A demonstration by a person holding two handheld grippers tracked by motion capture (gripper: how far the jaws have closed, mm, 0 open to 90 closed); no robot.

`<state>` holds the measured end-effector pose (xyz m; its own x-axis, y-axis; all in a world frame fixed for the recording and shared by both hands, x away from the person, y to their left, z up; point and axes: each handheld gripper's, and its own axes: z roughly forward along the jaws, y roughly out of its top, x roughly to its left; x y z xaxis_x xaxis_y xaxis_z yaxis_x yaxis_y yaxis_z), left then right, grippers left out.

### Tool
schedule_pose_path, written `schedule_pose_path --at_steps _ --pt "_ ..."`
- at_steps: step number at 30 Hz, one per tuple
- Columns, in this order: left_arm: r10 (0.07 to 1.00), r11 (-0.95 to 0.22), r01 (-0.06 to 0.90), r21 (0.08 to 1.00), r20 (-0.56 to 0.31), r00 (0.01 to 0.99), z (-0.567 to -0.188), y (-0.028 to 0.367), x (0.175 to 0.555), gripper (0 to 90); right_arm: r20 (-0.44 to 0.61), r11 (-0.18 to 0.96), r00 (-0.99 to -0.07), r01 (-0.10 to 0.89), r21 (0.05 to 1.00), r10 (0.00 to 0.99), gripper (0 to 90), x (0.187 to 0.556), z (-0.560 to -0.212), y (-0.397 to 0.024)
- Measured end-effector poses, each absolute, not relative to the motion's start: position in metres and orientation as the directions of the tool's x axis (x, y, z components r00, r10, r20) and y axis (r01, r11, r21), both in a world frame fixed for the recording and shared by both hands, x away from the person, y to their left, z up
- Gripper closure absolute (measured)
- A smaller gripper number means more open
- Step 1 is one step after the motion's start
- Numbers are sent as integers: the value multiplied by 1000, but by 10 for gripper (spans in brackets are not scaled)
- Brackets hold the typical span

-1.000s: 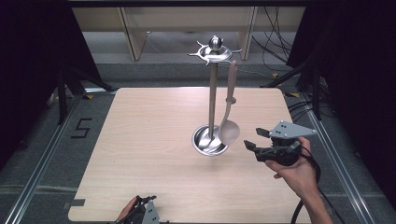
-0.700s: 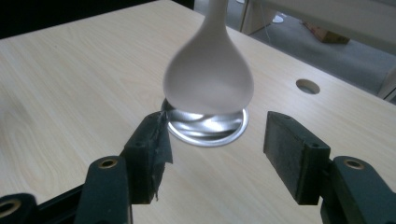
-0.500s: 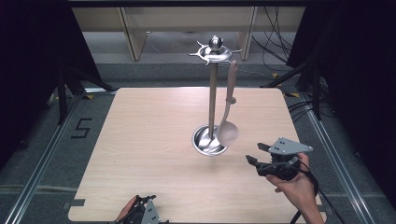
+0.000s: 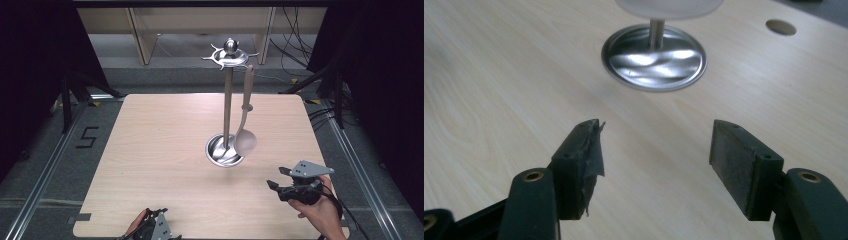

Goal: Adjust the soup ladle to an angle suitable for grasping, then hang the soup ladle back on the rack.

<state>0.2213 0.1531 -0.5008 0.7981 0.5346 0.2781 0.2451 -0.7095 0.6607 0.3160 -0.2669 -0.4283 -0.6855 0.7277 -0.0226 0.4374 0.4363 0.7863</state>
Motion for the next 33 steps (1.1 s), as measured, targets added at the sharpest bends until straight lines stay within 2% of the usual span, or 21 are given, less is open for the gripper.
schedule_pose_path --at_steps 5,9,10,12,14,15,16,22,33 --pt "530 -711 245 660 272 803 -500 154 222 148 -9 446 -679 473 760 734 375 310 -445 -268" --pt "530 -712 239 660 282 800 -500 153 222 148 -11 457 -692 465 758 722 375 307 -449 -270" --pt "526 -715 235 658 286 801 -500 153 221 148 1 444 -672 490 750 740 373 302 -450 -270" --pt "527 -714 237 659 283 801 -500 153 221 149 -25 467 -691 461 754 723 373 301 -452 -273" --pt "529 -714 236 659 287 799 -500 153 221 148 -29 470 -687 465 750 726 373 298 -454 -275" --pt "528 -711 237 662 281 802 -500 152 221 149 2 455 -678 495 740 735 373 294 -455 -275" --pt "528 -711 237 662 281 802 -500 152 221 149 -24 467 -683 473 747 730 373 295 -456 -278" --pt "523 -717 235 656 284 804 -500 153 220 149 7 452 -675 502 737 737 371 289 -463 -283" --pt "523 -706 224 671 282 804 -500 153 217 148 -10 493 -696 498 713 718 362 279 -469 -280"
